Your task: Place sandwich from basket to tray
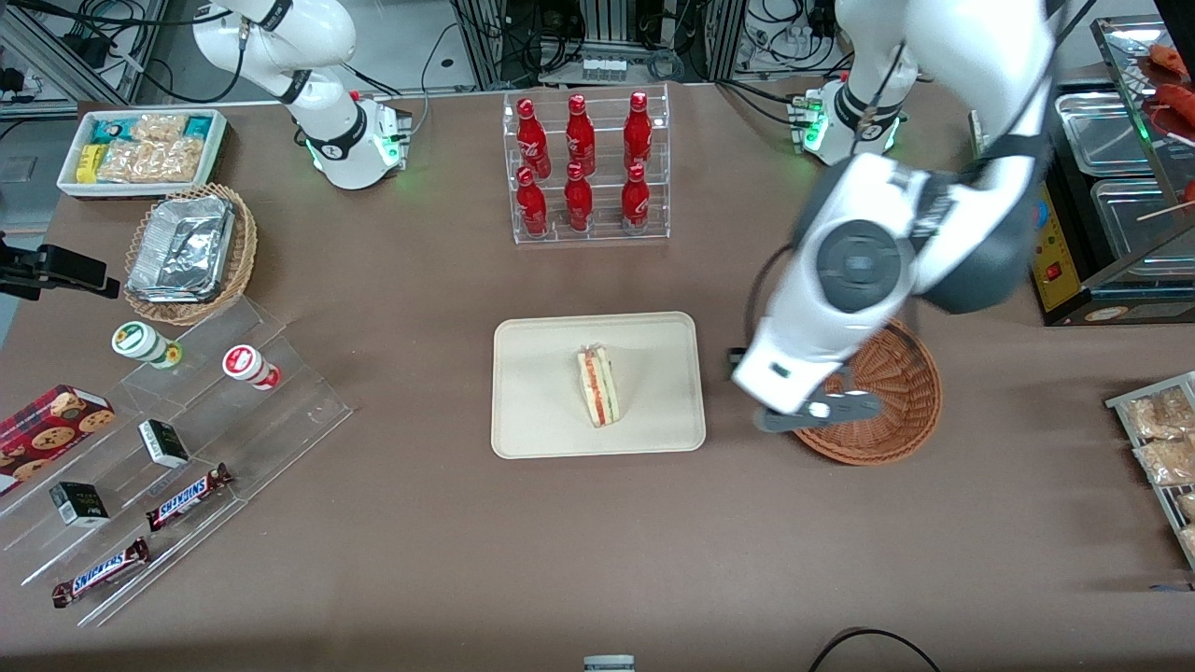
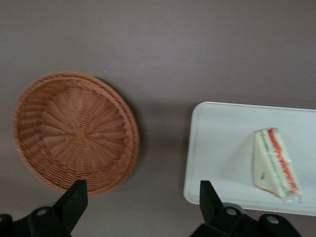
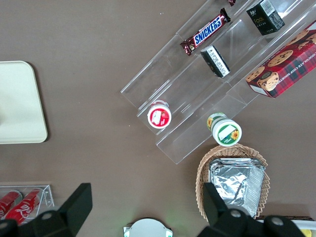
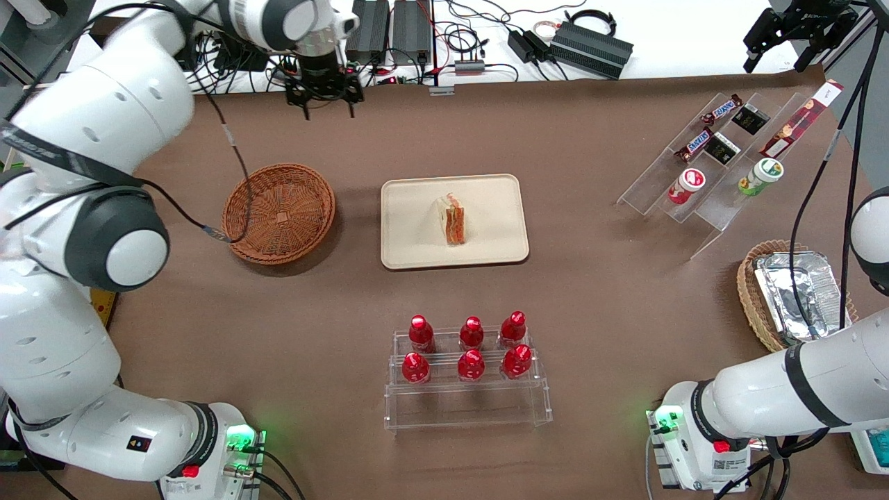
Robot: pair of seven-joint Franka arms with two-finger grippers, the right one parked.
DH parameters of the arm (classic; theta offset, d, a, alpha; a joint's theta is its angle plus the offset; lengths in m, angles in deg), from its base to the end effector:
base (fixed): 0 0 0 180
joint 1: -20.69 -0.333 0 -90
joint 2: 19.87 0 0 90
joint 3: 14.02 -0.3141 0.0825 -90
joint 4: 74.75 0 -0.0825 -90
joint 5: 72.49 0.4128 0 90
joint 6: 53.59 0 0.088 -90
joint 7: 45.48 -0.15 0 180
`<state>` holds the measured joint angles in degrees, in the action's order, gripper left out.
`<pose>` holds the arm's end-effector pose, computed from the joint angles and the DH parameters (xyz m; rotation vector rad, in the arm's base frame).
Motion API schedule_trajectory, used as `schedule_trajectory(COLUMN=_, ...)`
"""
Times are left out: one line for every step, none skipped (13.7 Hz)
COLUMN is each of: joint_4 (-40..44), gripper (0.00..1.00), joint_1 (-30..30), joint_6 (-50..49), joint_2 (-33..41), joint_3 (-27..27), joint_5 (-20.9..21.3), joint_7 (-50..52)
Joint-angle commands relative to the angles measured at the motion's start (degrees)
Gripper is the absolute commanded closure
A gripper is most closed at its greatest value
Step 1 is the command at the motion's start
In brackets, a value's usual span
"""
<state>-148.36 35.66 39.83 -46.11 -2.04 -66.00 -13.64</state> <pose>0.6450 -0.2824 0.4351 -3.0684 -0.1367 0.1229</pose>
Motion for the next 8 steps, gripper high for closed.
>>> schedule_trajectory(joint_4=-6.36, gripper=0.0, joint_1=-4.14, joint_6=-0.25, joint_2=6.1, joint_3=0.49, joint_5=-0.95, joint_7=-5.8)
schedule_trajectory(joint_4=-7.85, gripper=0.0, joint_1=-5.55, joint_6=-0.25, joint_2=7.94, joint_3=0.49, joint_5=-1.12, joint_7=-8.52)
schedule_trajectory(joint_4=-9.52, gripper=0.0, joint_1=-7.04, joint_6=-0.34, joint_2=9.78, joint_3=0.49, joint_5=-1.21, joint_7=-10.9)
schedule_trajectory(joint_4=-11.1, gripper=0.0, joint_1=-8.28, joint_6=-0.34, joint_2=11.54, joint_3=0.49, joint_5=-1.3, joint_7=-12.57)
schedule_trajectory(joint_4=-12.33, gripper=0.0, joint_1=-9.94, joint_6=-0.34, joint_2=13.21, joint_3=0.49, joint_5=-1.91, joint_7=-14.16)
schedule_trajectory(joint_4=-13.48, gripper=0.0, joint_1=-10.57, joint_6=-0.51, joint_2=14.79, joint_3=0.49, joint_5=-2.96, joint_7=-15.65)
schedule_trajectory(joint_4=-14.71, gripper=0.0, joint_1=-11.44, joint_6=-0.51, joint_2=16.2, joint_3=0.41, joint_5=-3.58, joint_7=-16.36)
schedule_trajectory(joint_4=-16.54, gripper=0.0, joint_1=-12.84, joint_6=-0.43, joint_2=18.04, joint_3=0.4, joint_5=-4.54, joint_7=-17.5)
